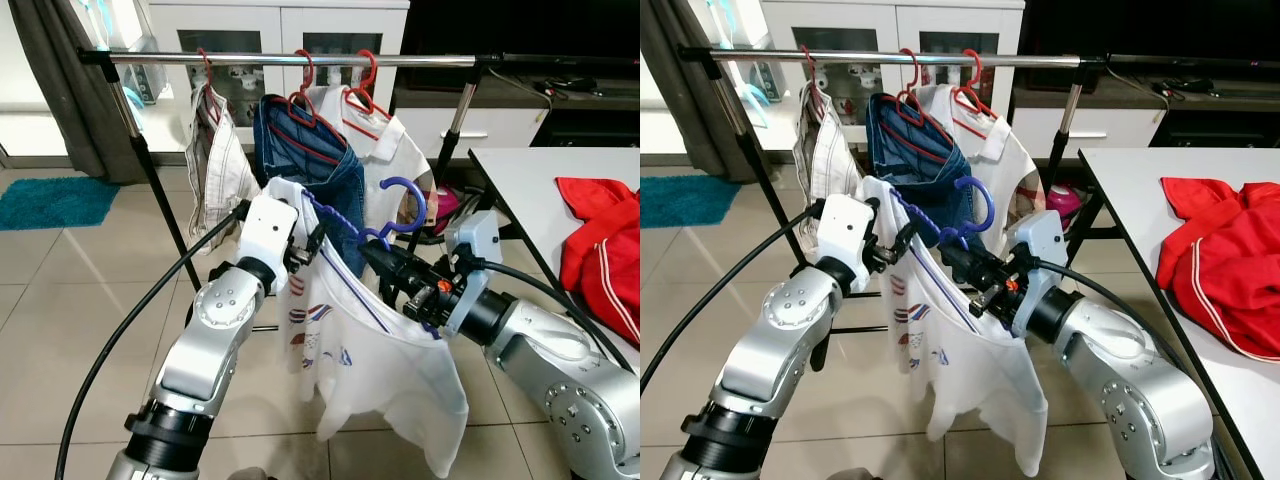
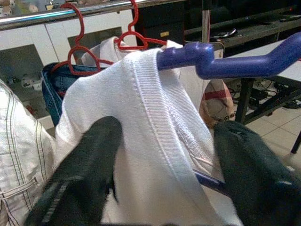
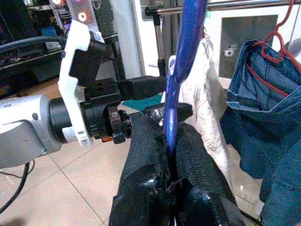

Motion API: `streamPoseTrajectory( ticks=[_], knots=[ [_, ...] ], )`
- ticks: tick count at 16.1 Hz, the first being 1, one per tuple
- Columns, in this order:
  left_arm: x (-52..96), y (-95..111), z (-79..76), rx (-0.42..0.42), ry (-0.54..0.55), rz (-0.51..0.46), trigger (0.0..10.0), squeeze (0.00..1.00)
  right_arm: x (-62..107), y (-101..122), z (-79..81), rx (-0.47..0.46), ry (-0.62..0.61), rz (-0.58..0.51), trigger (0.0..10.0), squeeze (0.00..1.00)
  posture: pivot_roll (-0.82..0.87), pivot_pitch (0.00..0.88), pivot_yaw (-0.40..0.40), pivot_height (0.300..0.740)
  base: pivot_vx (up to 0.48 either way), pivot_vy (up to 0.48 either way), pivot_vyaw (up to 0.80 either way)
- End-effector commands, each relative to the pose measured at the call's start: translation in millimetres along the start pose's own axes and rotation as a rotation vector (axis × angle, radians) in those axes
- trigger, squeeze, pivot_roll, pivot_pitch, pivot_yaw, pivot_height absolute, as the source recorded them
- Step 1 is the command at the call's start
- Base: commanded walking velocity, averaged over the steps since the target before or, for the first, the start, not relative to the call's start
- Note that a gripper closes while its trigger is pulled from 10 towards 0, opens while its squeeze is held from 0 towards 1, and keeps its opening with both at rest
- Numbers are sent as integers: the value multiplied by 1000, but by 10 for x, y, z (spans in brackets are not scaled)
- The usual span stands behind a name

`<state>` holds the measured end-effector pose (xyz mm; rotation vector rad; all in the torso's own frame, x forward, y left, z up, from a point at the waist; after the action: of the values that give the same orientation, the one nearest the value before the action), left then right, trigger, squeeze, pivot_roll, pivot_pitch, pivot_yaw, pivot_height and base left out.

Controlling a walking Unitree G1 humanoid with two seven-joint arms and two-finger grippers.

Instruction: Hang hanger

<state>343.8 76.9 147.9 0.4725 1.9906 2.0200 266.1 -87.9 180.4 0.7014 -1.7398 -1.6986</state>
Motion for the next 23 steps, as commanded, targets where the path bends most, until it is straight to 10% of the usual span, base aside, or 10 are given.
streamPoseTrajectory(
  ticks=[1,23],
  knots=[
    [-33,35,7,-4,-6,-11,0,0,21,127,14,23,18,-58,0,0,-37,0,-4,740,0,0,0],
    [27,59,83,-20,-13,-35,0,0,56,74,-20,23,-10,-46,0,0,-26,0,-7,740,0,0,0]
  ],
)
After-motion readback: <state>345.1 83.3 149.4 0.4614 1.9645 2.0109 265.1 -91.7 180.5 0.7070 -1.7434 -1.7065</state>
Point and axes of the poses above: a point about 5 cm out from each wrist's last joint towards the gripper, its own x axis pointing back from the gripper into the wrist, its own y axis along the axis of the wrist's last joint, z = x × y, the point moved 5 cm from there along -x, pointing out of the wrist towards the gripper, and after that the axes turned 9 degrees about x, right-handed, at the moved point
